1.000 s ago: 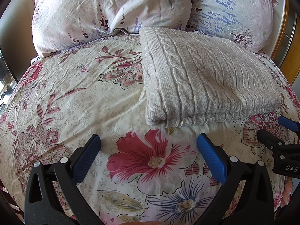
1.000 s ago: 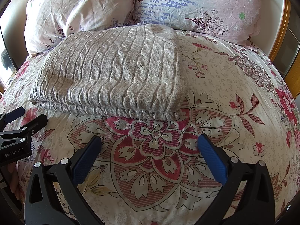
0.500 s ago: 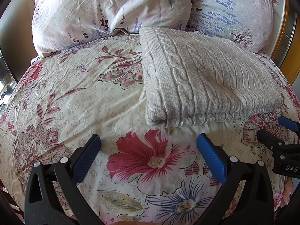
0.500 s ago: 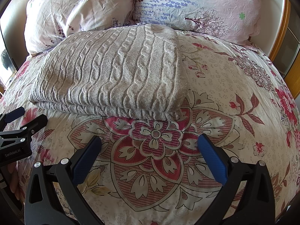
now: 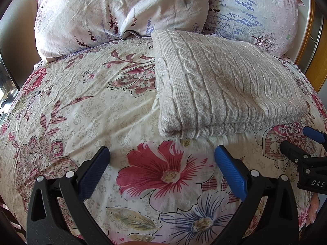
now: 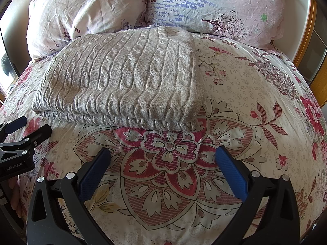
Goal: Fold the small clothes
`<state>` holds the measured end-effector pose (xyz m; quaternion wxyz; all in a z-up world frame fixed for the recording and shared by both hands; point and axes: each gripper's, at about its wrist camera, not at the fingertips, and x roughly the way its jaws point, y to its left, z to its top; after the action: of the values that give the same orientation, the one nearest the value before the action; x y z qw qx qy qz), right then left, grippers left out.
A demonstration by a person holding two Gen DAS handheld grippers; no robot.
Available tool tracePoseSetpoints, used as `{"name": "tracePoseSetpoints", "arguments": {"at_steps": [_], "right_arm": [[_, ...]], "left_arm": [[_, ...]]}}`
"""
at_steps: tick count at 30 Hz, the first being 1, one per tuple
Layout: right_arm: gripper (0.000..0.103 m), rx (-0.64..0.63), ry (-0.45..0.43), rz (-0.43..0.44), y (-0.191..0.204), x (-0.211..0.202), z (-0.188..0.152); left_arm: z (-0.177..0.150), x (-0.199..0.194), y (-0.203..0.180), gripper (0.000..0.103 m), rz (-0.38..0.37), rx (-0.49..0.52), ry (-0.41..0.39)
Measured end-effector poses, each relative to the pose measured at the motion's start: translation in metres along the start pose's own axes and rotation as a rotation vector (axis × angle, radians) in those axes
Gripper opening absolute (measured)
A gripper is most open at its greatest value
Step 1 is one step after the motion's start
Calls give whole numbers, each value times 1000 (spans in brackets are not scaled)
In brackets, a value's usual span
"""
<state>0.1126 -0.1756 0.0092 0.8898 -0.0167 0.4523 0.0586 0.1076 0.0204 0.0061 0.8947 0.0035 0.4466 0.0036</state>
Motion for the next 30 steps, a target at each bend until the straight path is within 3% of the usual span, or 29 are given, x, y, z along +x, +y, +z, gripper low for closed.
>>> {"name": "tracePoseSetpoints", "arguments": {"at_steps": [30], "right_arm": [[102, 1, 0, -1, 0, 0, 0]], "left_arm": [[-1, 0, 0, 101, 0, 3, 8]]}}
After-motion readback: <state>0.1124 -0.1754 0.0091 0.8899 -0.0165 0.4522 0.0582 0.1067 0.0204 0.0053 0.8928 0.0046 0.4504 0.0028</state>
